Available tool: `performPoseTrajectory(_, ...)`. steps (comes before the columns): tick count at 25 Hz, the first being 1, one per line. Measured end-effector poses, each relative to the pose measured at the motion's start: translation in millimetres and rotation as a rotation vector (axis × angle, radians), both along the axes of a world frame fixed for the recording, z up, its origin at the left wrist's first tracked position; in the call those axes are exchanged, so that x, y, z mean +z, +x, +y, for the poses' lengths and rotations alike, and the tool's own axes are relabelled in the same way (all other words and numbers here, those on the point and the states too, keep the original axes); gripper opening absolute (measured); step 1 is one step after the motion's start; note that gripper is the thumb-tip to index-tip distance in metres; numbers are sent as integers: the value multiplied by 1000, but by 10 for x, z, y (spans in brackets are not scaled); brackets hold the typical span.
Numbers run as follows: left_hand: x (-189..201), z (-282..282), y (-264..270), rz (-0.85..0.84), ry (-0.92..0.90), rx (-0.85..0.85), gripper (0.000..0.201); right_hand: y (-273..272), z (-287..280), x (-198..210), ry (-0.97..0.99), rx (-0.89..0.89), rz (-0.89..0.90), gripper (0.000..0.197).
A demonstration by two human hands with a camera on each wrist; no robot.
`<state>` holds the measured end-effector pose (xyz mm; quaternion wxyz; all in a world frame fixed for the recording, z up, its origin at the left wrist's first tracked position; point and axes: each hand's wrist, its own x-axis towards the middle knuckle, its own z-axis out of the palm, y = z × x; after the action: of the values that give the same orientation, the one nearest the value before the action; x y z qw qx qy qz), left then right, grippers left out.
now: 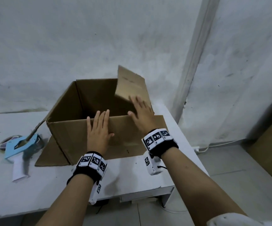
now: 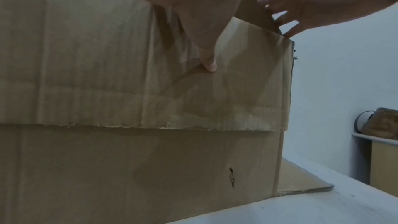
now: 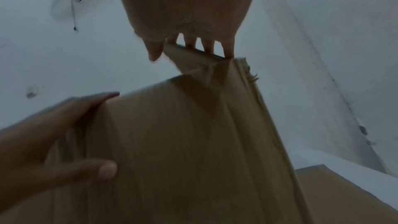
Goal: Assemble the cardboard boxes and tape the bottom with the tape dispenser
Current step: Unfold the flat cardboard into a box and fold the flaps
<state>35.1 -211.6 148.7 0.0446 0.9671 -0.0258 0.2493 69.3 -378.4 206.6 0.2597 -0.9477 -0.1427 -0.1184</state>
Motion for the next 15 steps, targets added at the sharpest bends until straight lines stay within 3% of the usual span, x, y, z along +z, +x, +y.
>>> performPoseTrajectory(1, 2, 8, 7, -1, 3, -2, 88, 21, 13, -74, -178, -11, 34, 54)
performPoseTrajectory(3, 15, 14, 17, 1, 5, -9, 88, 29, -26, -151, -298, -6, 56, 51)
performPoseTrajectory(12, 157, 27, -5, 149, -56, -55, 87, 45, -176, -64, -292, 65, 75, 40)
performPoseTrajectory(15, 159, 256, -167, 107, -277, 49, 83, 8, -212, -97, -299, 43, 70, 46)
